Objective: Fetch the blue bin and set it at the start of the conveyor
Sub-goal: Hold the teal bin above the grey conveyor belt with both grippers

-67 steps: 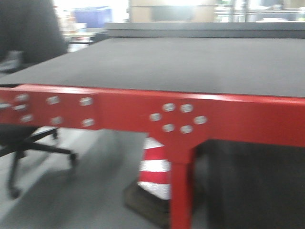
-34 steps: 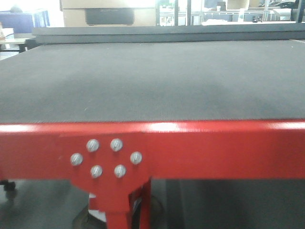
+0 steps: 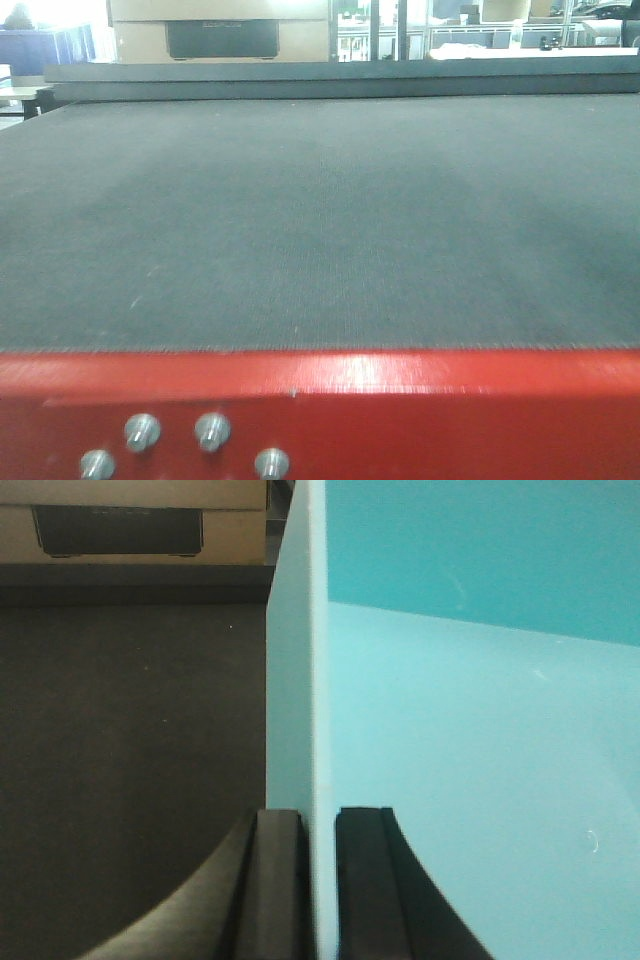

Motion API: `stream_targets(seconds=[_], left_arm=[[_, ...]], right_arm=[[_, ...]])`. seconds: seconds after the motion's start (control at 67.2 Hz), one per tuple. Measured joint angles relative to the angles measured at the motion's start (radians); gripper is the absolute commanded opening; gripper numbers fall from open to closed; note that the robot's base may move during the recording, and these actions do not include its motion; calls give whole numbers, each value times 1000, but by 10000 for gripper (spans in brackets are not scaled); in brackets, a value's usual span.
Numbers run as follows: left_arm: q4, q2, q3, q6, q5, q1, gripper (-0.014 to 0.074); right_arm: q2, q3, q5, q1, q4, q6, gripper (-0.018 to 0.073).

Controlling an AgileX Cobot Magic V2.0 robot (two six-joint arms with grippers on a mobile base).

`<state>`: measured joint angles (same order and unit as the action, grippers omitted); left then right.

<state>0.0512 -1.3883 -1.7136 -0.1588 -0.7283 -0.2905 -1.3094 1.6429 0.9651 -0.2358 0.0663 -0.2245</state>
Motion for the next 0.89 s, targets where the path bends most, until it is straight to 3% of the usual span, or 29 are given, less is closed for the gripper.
stream_targets(seconds=[0.893], left_arm=[[4,0,0,0,0,0,-111]], right_arm=[[0,0,0,0,2,0,-153]])
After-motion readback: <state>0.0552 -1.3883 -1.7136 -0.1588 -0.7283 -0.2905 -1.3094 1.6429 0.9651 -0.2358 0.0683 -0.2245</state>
